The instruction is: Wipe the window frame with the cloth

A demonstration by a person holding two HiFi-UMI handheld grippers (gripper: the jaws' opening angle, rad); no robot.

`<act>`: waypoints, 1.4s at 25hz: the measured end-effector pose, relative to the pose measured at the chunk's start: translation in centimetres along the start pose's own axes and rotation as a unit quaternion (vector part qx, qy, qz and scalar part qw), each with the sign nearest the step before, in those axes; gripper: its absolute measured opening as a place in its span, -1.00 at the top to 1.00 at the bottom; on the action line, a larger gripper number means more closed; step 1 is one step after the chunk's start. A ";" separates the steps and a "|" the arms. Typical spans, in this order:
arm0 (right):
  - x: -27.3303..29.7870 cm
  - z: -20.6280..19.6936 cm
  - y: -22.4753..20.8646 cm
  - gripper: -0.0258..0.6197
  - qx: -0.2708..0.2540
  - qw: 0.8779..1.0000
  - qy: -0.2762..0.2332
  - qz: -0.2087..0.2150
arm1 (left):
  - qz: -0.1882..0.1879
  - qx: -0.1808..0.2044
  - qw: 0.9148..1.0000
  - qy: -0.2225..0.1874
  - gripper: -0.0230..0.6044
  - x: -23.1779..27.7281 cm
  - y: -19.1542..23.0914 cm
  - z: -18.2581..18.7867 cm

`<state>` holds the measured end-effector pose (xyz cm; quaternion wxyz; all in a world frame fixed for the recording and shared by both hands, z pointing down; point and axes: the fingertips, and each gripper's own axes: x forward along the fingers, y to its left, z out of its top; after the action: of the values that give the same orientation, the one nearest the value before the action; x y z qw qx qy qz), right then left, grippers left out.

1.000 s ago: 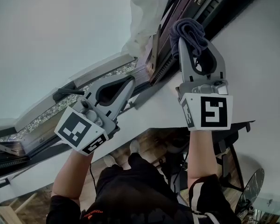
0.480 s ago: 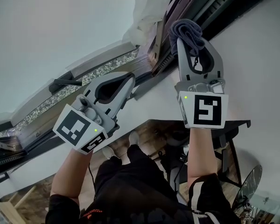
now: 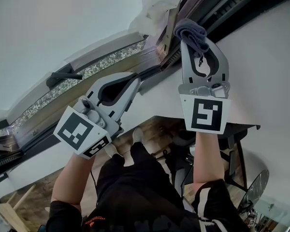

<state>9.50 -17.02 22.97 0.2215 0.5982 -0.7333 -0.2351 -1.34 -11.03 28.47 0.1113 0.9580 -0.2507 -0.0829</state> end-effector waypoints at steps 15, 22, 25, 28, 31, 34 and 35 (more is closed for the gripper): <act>1.3 -6.6 4.7 0.60 0.020 0.997 0.051 0.045 | 0.025 -0.035 0.999 0.022 0.86 -0.6 1.7 -4.8; 1.8 -9.7 7.0 0.60 0.035 0.995 0.065 0.060 | 0.033 -0.048 0.998 0.033 0.86 -0.7 2.3 -6.8; 2.0 -10.9 8.0 0.60 0.047 0.994 0.069 0.064 | 0.035 -0.053 0.997 0.039 0.86 -0.8 2.4 -7.8; 2.0 -12.2 9.0 0.60 0.051 0.993 0.080 0.074 | 0.038 -0.060 0.997 0.043 0.86 -0.8 2.4 -8.6; 2.1 -13.6 10.0 0.60 0.056 0.991 0.091 0.083 | 0.041 -0.066 0.996 0.050 0.86 -0.9 2.5 -9.7; 2.1 -15.1 11.0 0.60 0.060 0.989 0.100 0.092 | 0.046 -0.073 0.995 0.055 0.86 -1.1 2.7 -11.0; 2.1 -15.5 11.3 0.60 0.062 0.988 0.102 0.094 | 0.048 -0.075 0.994 0.056 0.86 -1.1 2.7 -11.2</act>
<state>9.74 -18.36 42.19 0.2789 0.5598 -0.7732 -0.1051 -1.17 -10.84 40.09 0.2004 0.9371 -0.2827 -0.0421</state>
